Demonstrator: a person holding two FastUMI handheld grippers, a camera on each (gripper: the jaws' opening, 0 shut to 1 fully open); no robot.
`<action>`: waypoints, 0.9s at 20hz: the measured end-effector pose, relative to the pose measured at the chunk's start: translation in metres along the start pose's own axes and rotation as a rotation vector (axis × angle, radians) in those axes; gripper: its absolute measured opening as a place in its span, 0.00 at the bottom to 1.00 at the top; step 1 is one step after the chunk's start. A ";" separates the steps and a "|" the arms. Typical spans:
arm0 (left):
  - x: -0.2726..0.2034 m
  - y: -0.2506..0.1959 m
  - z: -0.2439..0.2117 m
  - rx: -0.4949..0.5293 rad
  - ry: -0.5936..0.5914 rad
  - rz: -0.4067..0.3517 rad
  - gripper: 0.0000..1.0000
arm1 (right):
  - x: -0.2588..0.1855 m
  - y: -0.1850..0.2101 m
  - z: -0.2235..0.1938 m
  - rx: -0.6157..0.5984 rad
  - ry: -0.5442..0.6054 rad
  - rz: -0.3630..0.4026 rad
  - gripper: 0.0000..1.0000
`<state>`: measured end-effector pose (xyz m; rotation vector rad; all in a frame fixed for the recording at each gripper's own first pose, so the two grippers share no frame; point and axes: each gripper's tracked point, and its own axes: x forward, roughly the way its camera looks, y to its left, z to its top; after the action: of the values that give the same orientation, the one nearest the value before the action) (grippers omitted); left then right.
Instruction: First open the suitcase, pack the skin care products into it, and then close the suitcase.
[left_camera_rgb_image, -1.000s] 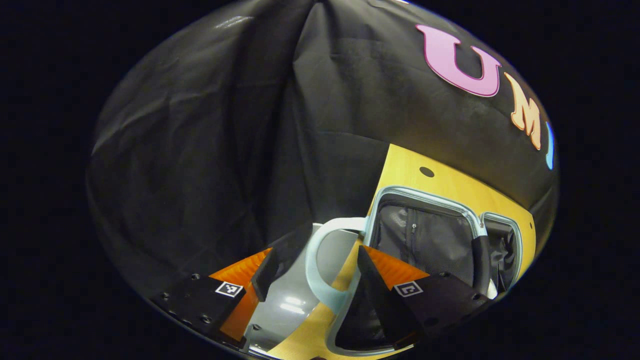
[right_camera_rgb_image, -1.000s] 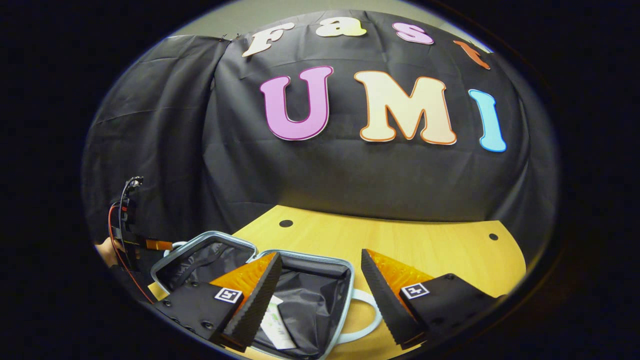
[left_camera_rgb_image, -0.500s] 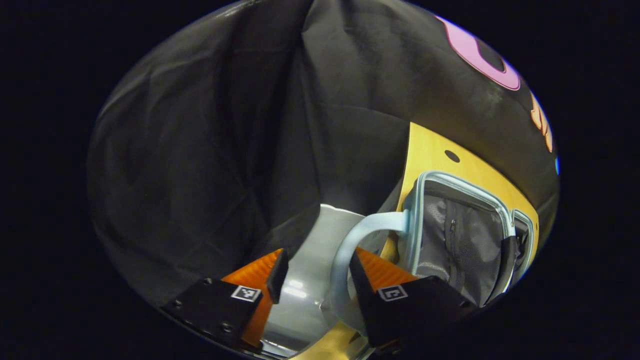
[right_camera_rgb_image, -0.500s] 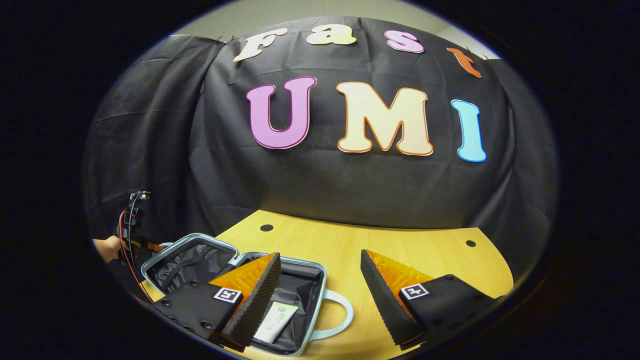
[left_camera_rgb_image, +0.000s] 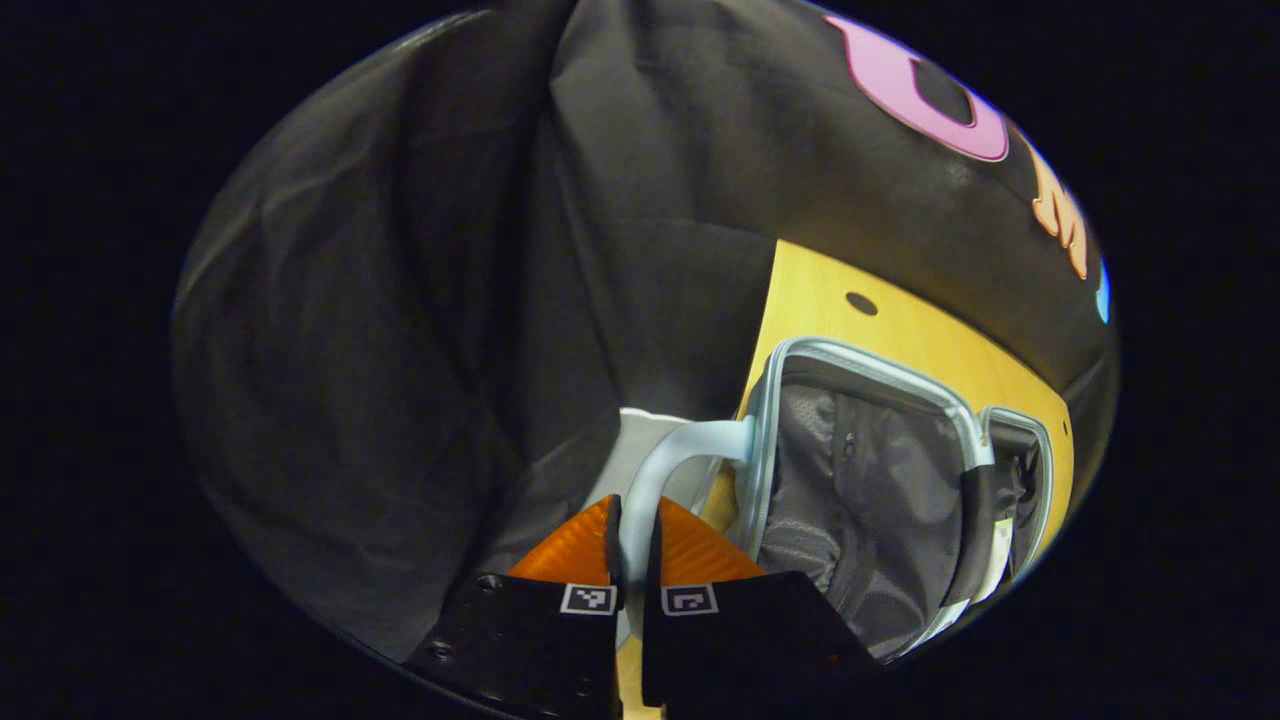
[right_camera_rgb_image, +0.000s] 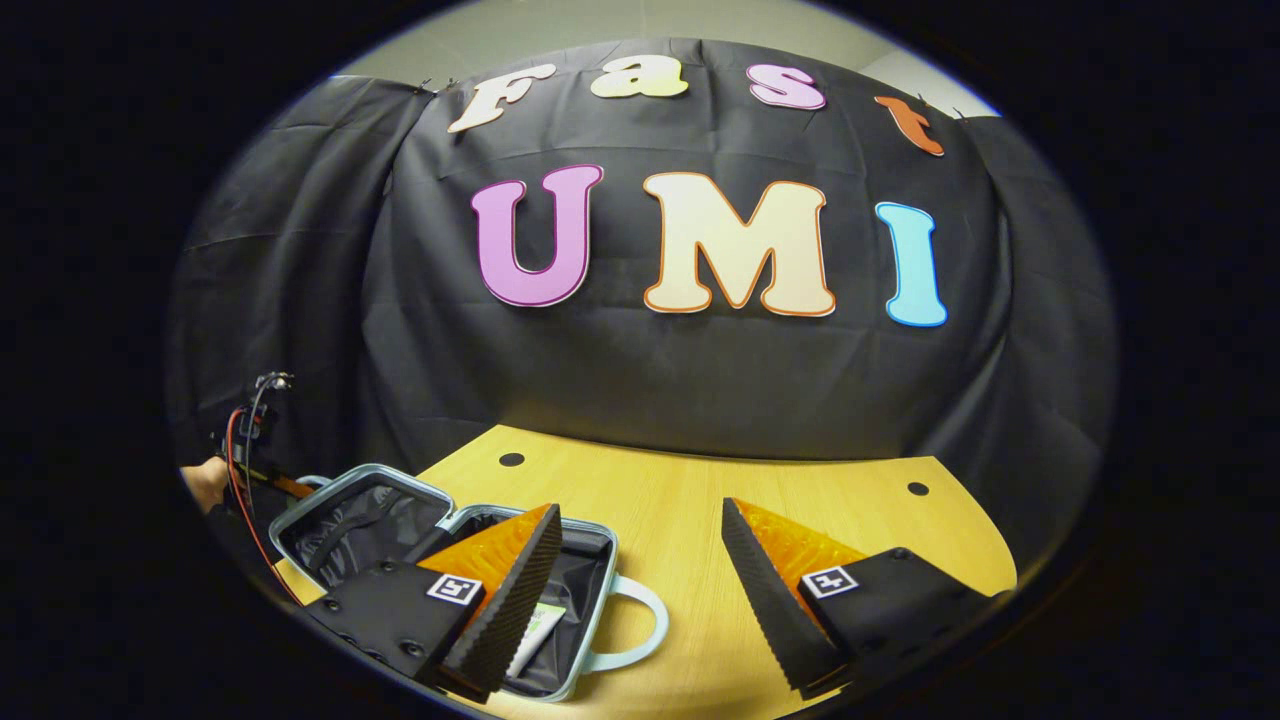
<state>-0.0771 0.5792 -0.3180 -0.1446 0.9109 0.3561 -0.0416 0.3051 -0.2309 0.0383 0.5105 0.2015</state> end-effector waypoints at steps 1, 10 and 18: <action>-0.012 -0.004 0.010 -0.002 -0.029 -0.008 0.01 | 0.001 -0.003 0.002 0.001 -0.007 0.003 1.00; -0.147 -0.103 0.107 0.089 -0.292 -0.131 0.01 | -0.021 -0.037 0.028 0.003 -0.114 0.065 0.99; -0.212 -0.253 0.122 0.175 -0.404 -0.192 0.01 | -0.054 -0.109 0.025 0.007 -0.092 0.158 1.00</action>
<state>-0.0136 0.3260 -0.0822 0.0024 0.5196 0.1178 -0.0553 0.1884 -0.1925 0.0943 0.4166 0.3511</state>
